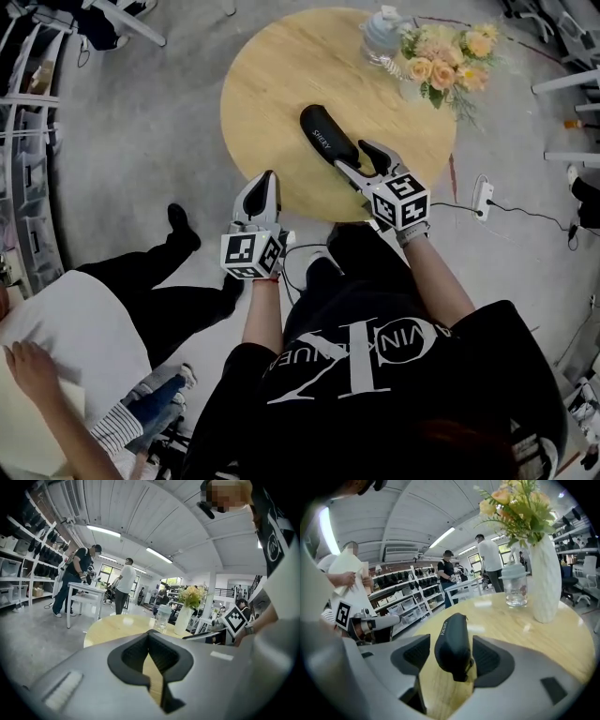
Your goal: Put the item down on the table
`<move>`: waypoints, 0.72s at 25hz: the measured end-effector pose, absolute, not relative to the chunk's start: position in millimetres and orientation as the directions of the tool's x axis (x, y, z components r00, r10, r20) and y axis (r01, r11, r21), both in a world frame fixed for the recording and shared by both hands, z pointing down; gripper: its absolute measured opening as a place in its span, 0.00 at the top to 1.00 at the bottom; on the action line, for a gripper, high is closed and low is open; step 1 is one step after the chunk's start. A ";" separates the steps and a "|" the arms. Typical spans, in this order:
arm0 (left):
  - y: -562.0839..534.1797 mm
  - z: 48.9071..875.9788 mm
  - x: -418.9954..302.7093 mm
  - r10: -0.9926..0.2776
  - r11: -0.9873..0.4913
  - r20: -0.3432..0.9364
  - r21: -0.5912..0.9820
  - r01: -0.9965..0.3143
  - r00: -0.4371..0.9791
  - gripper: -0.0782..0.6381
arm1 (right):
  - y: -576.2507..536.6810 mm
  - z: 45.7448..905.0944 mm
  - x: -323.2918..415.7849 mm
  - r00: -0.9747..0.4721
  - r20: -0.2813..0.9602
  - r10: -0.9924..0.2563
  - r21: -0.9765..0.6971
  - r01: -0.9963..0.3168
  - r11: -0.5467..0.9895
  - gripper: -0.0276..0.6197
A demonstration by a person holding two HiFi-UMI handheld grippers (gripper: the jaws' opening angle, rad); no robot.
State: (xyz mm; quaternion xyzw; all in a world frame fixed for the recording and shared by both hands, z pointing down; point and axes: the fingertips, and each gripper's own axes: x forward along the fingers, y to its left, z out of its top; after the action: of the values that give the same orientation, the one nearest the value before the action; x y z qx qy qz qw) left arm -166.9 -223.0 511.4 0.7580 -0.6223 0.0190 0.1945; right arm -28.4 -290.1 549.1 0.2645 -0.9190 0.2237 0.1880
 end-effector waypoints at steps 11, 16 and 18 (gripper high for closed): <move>-213.9 495.6 -153.9 -0.937 -0.196 0.234 0.264 -0.944 0.260 0.87 | -274.2 519.2 -5.9 -0.785 0.400 -0.474 -0.276 -0.596 0.754 0.74; -207.5 488.5 -149.4 -0.936 -0.219 0.217 0.257 -0.941 0.277 0.87 | -262.5 503.6 -0.3 -0.788 0.363 -0.497 -0.259 -0.598 0.759 0.87; -205.8 483.3 -149.3 -0.938 -0.227 0.203 0.253 -0.941 0.281 0.87 | -258.4 496.2 1.2 -0.790 0.345 -0.506 -0.244 -0.596 0.765 0.88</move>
State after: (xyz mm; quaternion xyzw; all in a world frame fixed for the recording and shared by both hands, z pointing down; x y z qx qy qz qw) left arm -149.3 -205.8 483.3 0.7832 -0.5996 0.0037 0.1643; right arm 1.2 -258.4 496.2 0.2963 -0.9303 0.1725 0.1304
